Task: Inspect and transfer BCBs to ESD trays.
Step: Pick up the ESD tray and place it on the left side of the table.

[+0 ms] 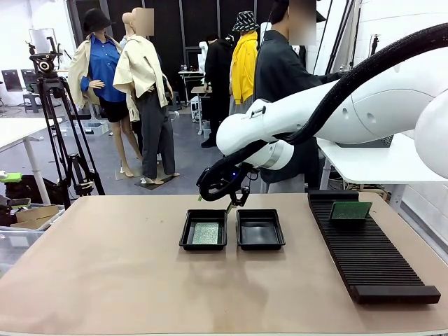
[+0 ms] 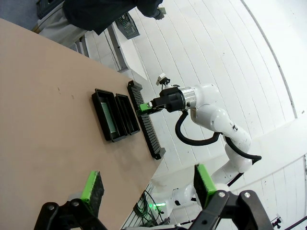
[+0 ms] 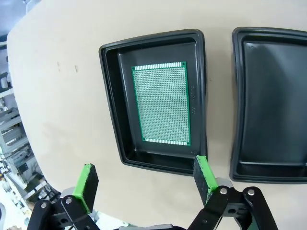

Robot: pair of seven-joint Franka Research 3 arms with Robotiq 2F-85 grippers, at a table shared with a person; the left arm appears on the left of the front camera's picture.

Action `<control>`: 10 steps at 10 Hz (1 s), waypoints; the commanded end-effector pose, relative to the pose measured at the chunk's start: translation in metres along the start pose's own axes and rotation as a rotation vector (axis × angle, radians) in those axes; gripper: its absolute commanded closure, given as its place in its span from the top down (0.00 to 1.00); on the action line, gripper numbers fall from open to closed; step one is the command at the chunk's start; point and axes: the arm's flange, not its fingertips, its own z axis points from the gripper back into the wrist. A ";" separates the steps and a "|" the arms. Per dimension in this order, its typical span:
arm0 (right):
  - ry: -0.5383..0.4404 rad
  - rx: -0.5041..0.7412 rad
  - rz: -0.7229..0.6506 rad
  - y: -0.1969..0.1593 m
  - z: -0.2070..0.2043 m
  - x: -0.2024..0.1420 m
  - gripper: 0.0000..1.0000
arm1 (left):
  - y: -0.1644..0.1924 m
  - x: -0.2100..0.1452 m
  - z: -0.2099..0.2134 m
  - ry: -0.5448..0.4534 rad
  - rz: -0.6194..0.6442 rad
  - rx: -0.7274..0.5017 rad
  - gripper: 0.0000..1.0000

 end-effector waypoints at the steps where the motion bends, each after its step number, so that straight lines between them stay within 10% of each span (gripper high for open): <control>1: -0.005 0.015 -0.006 -0.001 -0.001 0.001 1.00 | -0.002 -0.001 0.001 -0.004 0.005 0.009 1.00; 6: 0.000 0.000 0.000 0.000 0.000 0.000 1.00 | -0.002 -0.001 0.001 -0.004 0.005 0.009 1.00; 10: -0.013 0.208 -0.079 -0.085 0.083 0.000 1.00 | -0.002 -0.001 0.001 -0.004 0.005 0.009 1.00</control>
